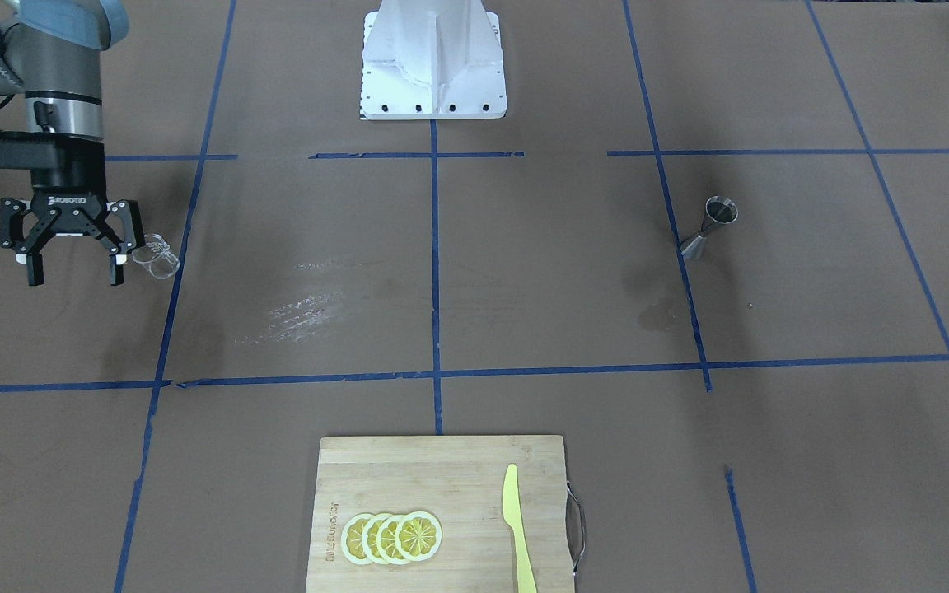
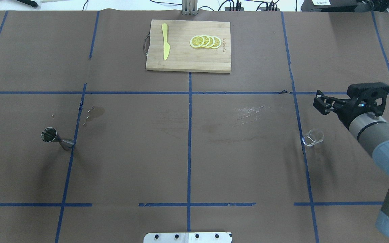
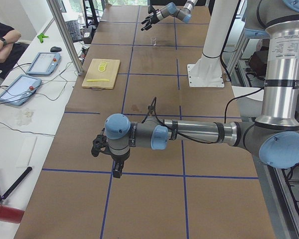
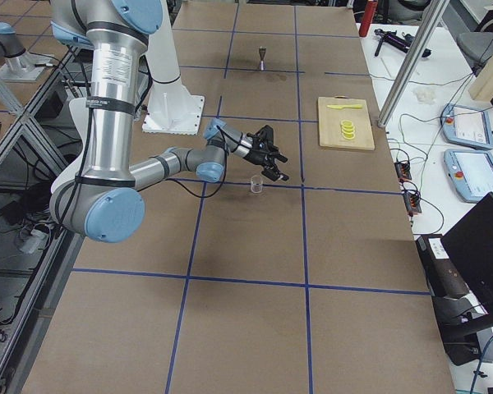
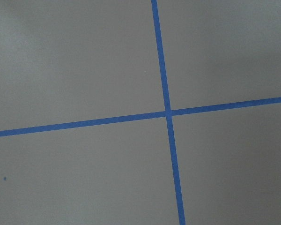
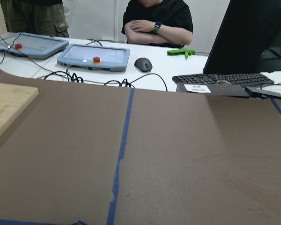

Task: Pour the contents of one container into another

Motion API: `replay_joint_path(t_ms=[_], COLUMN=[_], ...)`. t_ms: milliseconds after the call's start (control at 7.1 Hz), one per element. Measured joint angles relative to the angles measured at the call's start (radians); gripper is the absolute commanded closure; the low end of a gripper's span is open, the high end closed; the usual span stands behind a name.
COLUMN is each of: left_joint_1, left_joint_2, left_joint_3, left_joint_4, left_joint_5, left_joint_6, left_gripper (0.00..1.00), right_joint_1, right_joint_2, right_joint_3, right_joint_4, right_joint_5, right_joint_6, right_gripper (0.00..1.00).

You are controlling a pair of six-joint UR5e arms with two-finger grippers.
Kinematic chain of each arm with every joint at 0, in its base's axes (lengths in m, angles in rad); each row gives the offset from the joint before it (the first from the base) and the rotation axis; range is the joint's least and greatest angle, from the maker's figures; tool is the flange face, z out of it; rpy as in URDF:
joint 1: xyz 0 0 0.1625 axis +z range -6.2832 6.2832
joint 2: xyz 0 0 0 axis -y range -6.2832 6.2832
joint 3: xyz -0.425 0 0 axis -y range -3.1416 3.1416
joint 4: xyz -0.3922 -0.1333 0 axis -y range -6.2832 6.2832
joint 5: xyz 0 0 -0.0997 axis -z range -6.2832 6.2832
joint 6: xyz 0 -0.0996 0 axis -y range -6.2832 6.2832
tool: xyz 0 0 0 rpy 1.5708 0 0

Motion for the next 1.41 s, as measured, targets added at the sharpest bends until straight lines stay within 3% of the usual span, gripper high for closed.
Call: replay_joint_path(t_ms=[282, 563, 986, 1126, 1408], left_joint_1=[0.001, 0.002, 0.001, 0.001, 0.003], left_joint_2=[0.000, 0.002, 0.012, 0.012, 0.021], left_joint_3=[0.001, 0.000, 0.000, 0.001, -0.001], left_joint_4=[0.000, 0.003, 0.001, 0.002, 0.004], left_joint_5=[-0.001, -0.001, -0.002, -0.002, -0.002], left_joint_6=[0.000, 0.000, 0.001, 0.000, 0.000], left_gripper=[0.00, 0.00, 0.00, 0.00, 0.00], right_joint_1=[0.286, 0.528, 0.817, 0.883, 0.930], right_joint_2=[0.005, 0.001, 0.001, -0.015, -0.086], right_joint_3=[-0.015, -0.031, -0.059, -0.080, -0.149], right_joint_4=[-0.072, -0.203, -0.500, -0.587, -0.639], right_joint_5=[0.439, 0.756, 1.037, 1.096, 1.136], right_joint_6=[-0.199, -0.473, -0.950, -1.049, -1.102], right_gripper=[0.00, 0.00, 0.00, 0.00, 0.00])
